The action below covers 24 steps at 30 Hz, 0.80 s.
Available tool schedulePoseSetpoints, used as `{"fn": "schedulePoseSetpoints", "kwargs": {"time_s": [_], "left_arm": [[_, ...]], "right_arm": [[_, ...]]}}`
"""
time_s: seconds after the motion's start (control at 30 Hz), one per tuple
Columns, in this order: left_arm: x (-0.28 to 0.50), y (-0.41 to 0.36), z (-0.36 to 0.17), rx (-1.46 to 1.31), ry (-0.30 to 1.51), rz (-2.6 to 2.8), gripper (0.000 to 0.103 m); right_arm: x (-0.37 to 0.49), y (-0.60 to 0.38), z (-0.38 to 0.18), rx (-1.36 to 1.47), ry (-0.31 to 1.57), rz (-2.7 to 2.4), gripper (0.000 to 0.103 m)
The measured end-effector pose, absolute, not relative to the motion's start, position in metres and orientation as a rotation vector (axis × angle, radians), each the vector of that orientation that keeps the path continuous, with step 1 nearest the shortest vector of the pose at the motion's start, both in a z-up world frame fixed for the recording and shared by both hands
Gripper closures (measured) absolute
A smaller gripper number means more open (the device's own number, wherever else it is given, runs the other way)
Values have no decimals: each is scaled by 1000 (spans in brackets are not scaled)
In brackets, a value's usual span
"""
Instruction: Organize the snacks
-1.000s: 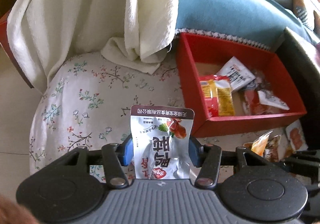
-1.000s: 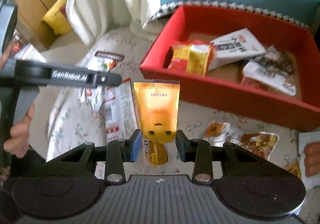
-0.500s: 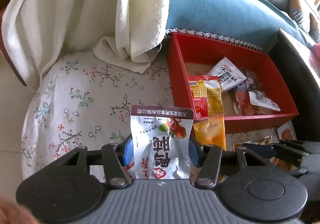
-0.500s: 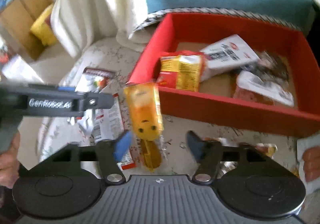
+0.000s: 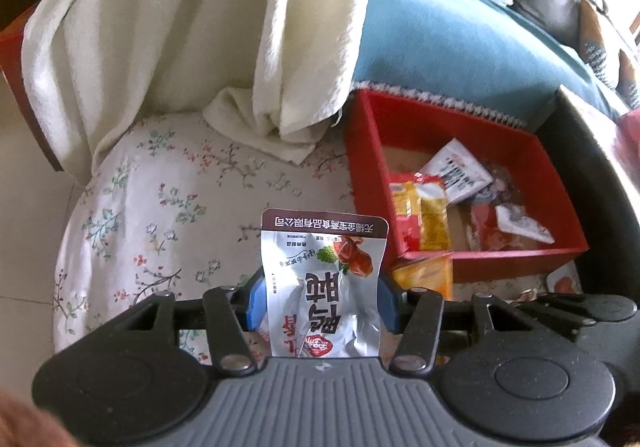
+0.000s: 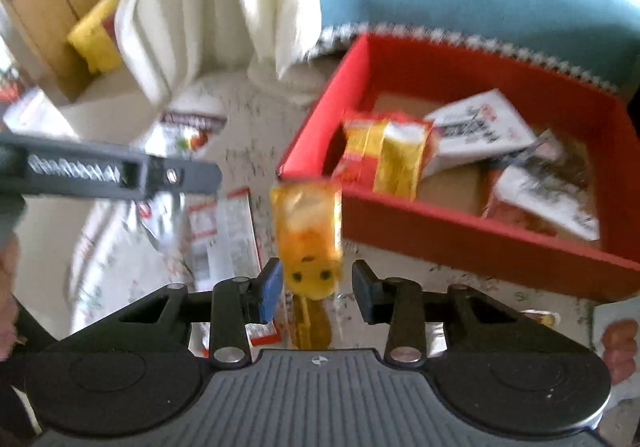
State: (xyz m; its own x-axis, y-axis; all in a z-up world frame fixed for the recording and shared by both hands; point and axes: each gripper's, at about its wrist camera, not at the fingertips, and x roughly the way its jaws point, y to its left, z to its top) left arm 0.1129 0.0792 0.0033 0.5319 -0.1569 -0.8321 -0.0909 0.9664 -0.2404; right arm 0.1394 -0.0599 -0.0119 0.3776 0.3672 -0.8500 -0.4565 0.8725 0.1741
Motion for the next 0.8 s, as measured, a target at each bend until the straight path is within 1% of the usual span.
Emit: {"fn": "schedulePoseSetpoints", "kwargs": {"time_s": [0.1,0.13,0.17,0.2,0.23,0.27,0.3,0.37,0.43,0.47,0.5,0.57,0.73,0.77,0.8], "left_arm": [[112,73,11,-245,982,-51,56],[113,71,12,-239,977,-45,56],[113,70,13,-238,976,-38,56],[115,70,12,-243,981,-37,56],[115,70,11,-248,985,-34,56],[115,70,10,-251,987,-30,56],[116,70,10,-251,987,-29,56],[116,71,10,-257,986,-22,56],[115,73,10,-263,984,-17,56],[115,74,10,-261,982,-13,56],[113,75,10,-257,982,-6,56],[112,79,9,-265,987,-1,56],[112,82,12,-294,983,-14,56],[112,81,15,-294,976,-22,56],[111,79,17,-292,969,-30,56]], "right_arm": [[142,-69,1,-61,1017,515,56],[144,-70,0,-55,1015,504,53],[147,-70,-3,-57,1021,494,47],[146,-66,-6,-79,1030,490,37],[143,-62,-10,-99,1030,489,30],[141,-56,-13,-116,1030,493,19],[138,-50,-17,-133,1033,498,15],[138,-31,-30,-201,1032,498,15],[141,-19,-44,-237,1058,495,26],[143,-16,-50,-238,1079,495,48],[144,-16,-53,-232,1102,493,59],[147,-23,-52,-225,1123,481,60],[139,-53,-26,-133,1090,482,61],[135,-57,-19,-120,1073,487,62],[133,-61,-12,-111,1054,489,66]]}}
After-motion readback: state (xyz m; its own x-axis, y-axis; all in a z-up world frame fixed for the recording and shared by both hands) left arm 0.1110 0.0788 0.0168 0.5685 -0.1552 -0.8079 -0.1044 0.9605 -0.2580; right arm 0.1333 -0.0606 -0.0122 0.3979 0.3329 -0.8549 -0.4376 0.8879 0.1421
